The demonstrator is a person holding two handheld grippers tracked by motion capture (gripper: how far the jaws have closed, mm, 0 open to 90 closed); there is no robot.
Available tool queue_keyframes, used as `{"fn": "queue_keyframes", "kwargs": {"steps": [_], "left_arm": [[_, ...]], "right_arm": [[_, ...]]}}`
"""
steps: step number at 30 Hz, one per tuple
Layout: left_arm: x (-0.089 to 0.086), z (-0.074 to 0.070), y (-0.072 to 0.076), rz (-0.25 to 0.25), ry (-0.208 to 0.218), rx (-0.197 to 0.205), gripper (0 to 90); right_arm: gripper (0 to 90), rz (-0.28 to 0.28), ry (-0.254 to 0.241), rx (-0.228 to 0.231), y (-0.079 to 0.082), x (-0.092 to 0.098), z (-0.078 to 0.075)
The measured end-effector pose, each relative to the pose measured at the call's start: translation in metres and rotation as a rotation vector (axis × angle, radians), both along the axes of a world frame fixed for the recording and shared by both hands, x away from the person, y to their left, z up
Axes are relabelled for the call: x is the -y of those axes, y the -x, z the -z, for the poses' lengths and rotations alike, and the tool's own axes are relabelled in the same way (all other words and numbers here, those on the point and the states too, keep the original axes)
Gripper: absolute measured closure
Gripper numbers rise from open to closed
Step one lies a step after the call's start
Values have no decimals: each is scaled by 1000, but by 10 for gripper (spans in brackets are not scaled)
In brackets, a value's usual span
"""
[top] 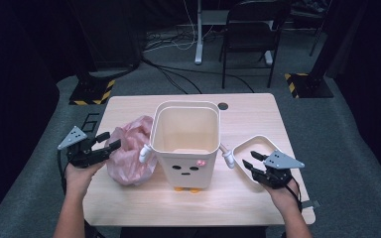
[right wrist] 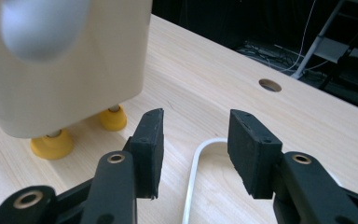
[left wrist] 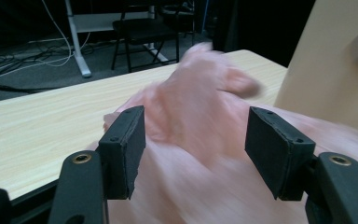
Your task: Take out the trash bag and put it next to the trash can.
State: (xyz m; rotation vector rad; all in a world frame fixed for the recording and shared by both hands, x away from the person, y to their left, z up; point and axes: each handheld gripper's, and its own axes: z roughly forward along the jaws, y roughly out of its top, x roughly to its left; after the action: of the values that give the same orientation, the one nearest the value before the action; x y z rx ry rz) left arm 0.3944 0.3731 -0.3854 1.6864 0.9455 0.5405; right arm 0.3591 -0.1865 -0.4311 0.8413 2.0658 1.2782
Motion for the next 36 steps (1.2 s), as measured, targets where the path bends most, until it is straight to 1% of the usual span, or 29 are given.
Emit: {"fn": "queue_keyframes", "kwargs": {"steps": [2,3,4,5,6,8,12,15,18,22,25,28,32,34,36], "left_arm": [[1,-2,1,-5,11,3,376],[2,-2,1,-5,27,-1,374],[4,-2,0,6,29,-6,371],[7,-3,-1,15,22,-11,368],[10,-3,-1,25,6,-8,368],[13,-4,0,38,-6,-5,368],[16,-8,2,49,3,5,368],[18,-9,4,51,-4,10,368],[20,-9,5,54,-15,14,369],[20,-11,6,54,-13,21,373],[20,-14,9,56,-6,34,380],[20,-19,12,58,7,53,380],[21,-24,17,62,10,75,383],[22,-25,19,64,8,83,384],[22,-27,20,63,6,89,384]], "right_arm": [[549,4,-6,-11,-2,2,5],[547,9,-7,-13,-2,3,6],[544,11,-6,-14,-3,3,8],[543,15,-8,-16,-3,4,9],[543,19,-10,-18,-4,5,10],[541,22,-12,-26,-5,7,13],[545,23,-6,-56,-9,10,22],[547,20,17,-76,-12,12,28],[546,23,22,-91,-14,13,33],[566,19,39,-115,-18,12,39],[588,23,41,-137,-21,12,43],[594,27,18,-172,-24,12,48],[602,29,-2,-218,-29,11,53],[605,24,-5,-242,-30,10,55],[606,17,7,-256,-32,8,56]]}}
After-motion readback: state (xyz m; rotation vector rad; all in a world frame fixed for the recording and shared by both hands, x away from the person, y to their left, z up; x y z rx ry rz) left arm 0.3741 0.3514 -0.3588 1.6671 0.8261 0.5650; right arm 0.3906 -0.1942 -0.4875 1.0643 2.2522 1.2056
